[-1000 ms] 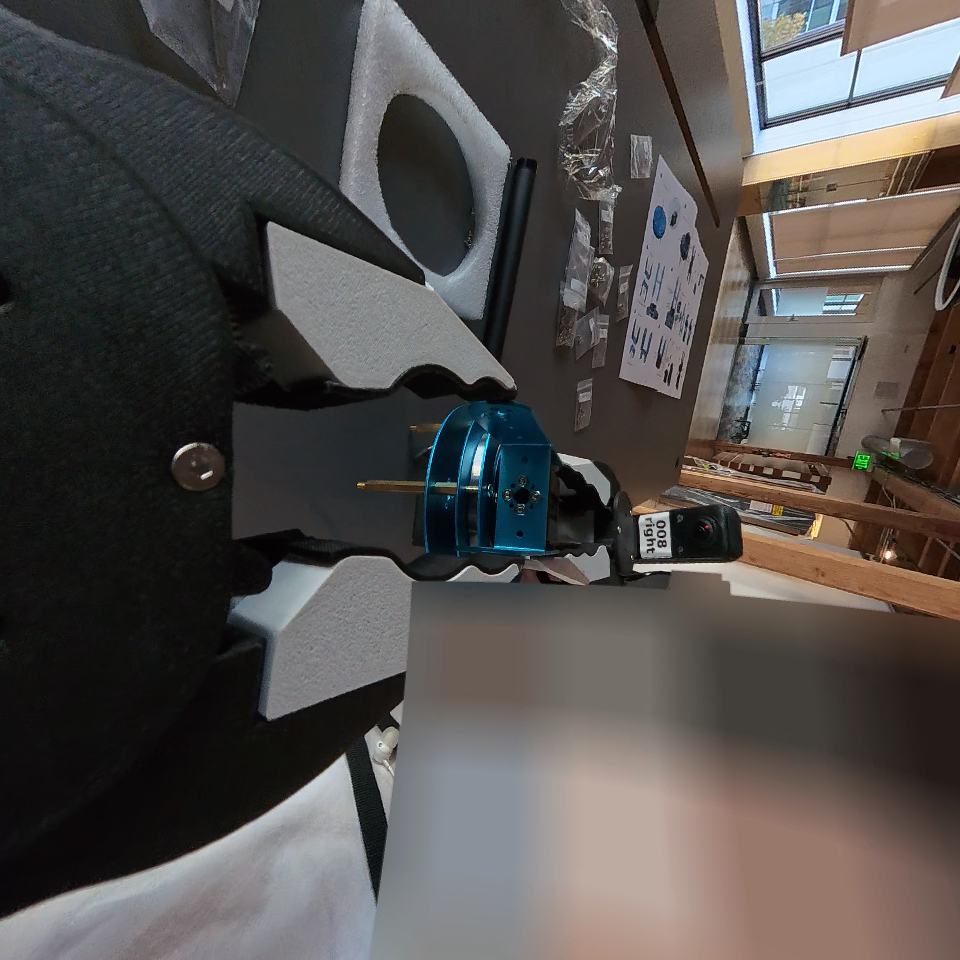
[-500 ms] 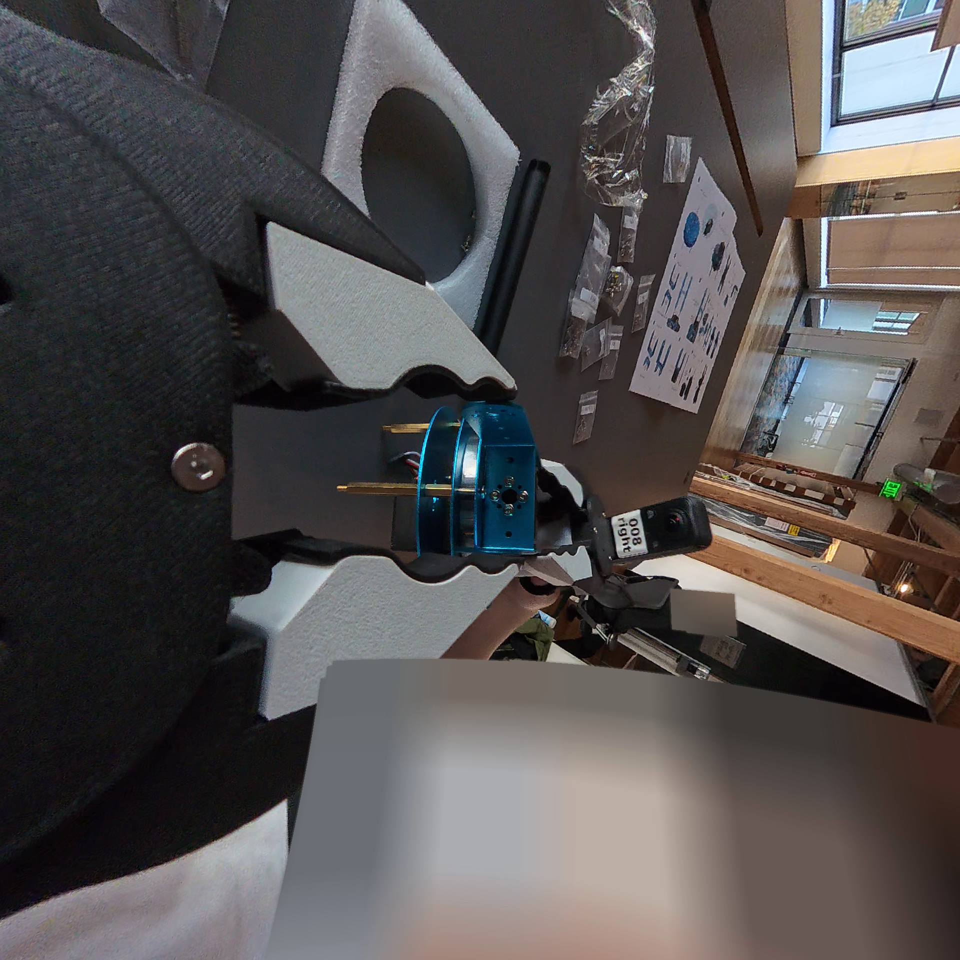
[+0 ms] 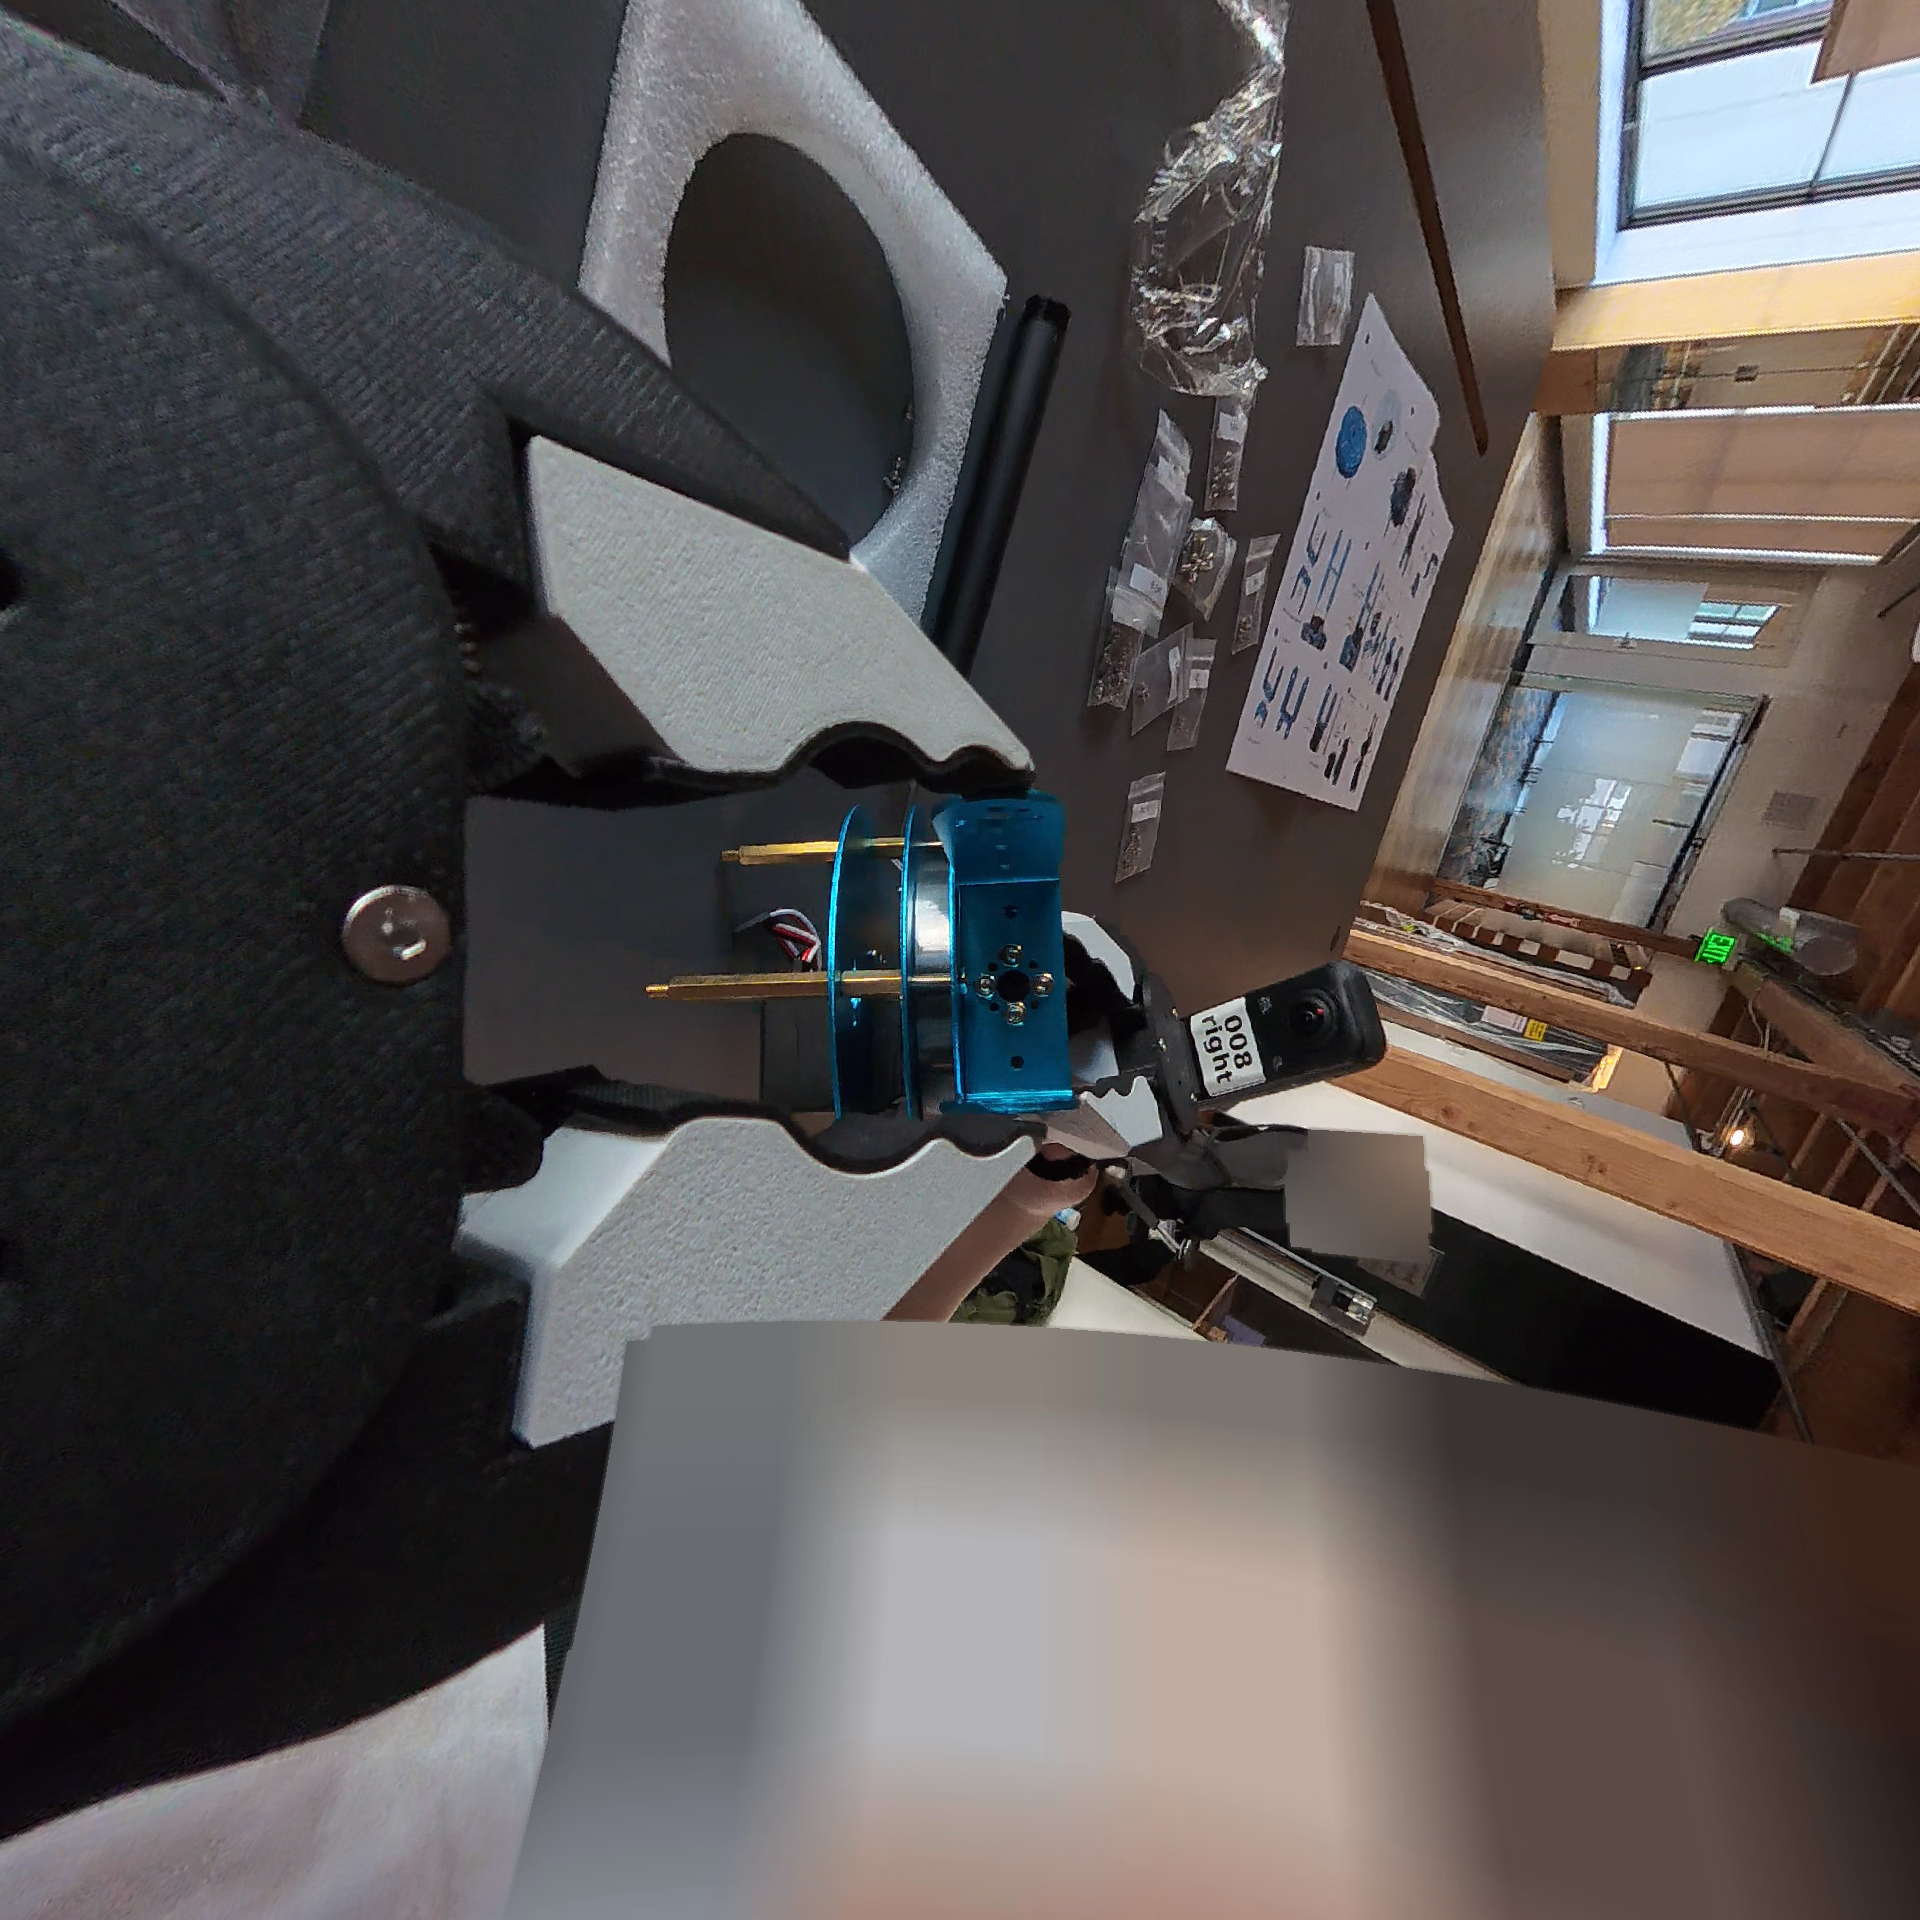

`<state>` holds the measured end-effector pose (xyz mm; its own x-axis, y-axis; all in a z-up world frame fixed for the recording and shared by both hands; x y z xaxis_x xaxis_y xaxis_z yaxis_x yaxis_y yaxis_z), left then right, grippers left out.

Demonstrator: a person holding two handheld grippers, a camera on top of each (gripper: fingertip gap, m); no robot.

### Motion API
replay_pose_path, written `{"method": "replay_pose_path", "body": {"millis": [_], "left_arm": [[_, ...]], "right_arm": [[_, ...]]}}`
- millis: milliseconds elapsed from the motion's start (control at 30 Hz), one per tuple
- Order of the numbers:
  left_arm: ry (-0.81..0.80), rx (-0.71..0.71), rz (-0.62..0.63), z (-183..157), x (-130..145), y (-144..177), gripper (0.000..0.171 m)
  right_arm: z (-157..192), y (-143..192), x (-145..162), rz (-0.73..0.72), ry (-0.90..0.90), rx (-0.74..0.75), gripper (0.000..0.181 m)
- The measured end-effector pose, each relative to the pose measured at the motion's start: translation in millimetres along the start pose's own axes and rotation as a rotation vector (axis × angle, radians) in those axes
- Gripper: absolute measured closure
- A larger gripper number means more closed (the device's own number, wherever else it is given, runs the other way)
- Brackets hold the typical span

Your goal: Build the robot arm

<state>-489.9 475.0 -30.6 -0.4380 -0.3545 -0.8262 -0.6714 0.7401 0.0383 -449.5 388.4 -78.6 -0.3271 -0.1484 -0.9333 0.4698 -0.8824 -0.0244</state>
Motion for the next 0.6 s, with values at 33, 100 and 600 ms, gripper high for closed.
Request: {"method": "replay_pose_path", "body": {"millis": [33, 100, 600], "left_arm": [[0.011, 0.0, 0.014, 1.2, 3.0, -2.8, 0.108], [0.024, 0.001, 0.01, 3.2, 5.0, -7.8, 0.106], [0.07, 0.047, -0.067, 5.5, 0.1, -10.2, 0.108]], "right_arm": [[-0.3, -0.4, 0.0, 0.0, -0.001, 0.002, 0.124], [-1.1, -0.9, 0.1, 0.002, -0.002, 0.004, 0.124], [-3.1, 5.9, -2.9, -0.007, 0.046, 0.032, 0.127]]}}
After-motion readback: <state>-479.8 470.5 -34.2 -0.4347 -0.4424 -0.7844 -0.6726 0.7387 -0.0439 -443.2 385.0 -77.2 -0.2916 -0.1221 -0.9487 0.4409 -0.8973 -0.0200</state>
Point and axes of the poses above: each gripper's, where its closed fingertips meet, y back along the fingers, x out of its underside, z = x × y across the jaws, the point moved 1 cm from there along y, back along the fingers, and after that the axes turned 15 degrees about y, right-handed, at the moved point
